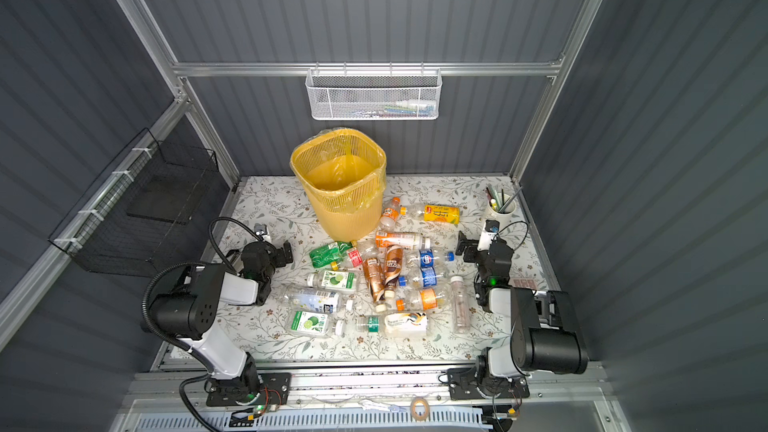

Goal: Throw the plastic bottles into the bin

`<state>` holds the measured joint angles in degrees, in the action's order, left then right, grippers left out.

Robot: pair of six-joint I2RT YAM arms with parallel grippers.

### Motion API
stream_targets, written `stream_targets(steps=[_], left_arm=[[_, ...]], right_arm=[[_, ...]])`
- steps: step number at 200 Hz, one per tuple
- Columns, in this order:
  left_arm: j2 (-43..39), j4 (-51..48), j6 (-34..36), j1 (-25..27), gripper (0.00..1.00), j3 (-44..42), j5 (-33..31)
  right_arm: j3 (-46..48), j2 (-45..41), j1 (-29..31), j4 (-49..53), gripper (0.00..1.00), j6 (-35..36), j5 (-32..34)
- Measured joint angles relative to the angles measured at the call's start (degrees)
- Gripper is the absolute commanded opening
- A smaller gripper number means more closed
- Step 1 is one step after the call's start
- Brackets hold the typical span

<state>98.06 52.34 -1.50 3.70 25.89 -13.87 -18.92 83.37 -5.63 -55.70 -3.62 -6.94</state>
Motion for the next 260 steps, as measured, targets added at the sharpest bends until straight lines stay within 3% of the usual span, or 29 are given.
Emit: stream_targets(steps=[32, 46, 71, 98, 152, 190, 260], left_arm=[[-0.79, -2.64, -0.04, 0.02, 0.99, 0.70, -0.74], [-3.78, -10.03, -0.61, 0.02, 1.00, 3.08, -2.25], [-11.80, -19.89, -2.80, 0.02, 0.99, 8.17, -4.33], [-18.56, -24.90, -6.73, 0.02, 1.00, 10.40, -4.83], [-20.48, -35.30, -13.53, 0.28, 0.99, 10.49, -6.86], [-20.48, -38.64, -14.27, 0.50, 0.99, 10.49, -7.61], [-19.10, -41.13, -14.47, 0.87, 0.99, 10.54, -8.15]], right_arm=[[-0.48, -1.20, -0.02, 3.13, 0.99, -0.98, 2.25], [-4.24, -4.20, -0.13, 13.57, 0.99, -3.17, 4.76], [-19.71, -5.62, -1.70, 33.88, 0.99, -10.93, 6.27], [-30.91, -3.43, -2.43, 44.63, 0.99, -22.10, 3.98], [-42.97, 10.45, 1.84, 58.16, 0.99, -44.44, -1.68], [-52.48, 16.96, 7.76, 64.39, 0.99, -53.70, -0.76], [-60.98, 26.10, 11.06, 73.31, 0.99, -66.10, 2.97]])
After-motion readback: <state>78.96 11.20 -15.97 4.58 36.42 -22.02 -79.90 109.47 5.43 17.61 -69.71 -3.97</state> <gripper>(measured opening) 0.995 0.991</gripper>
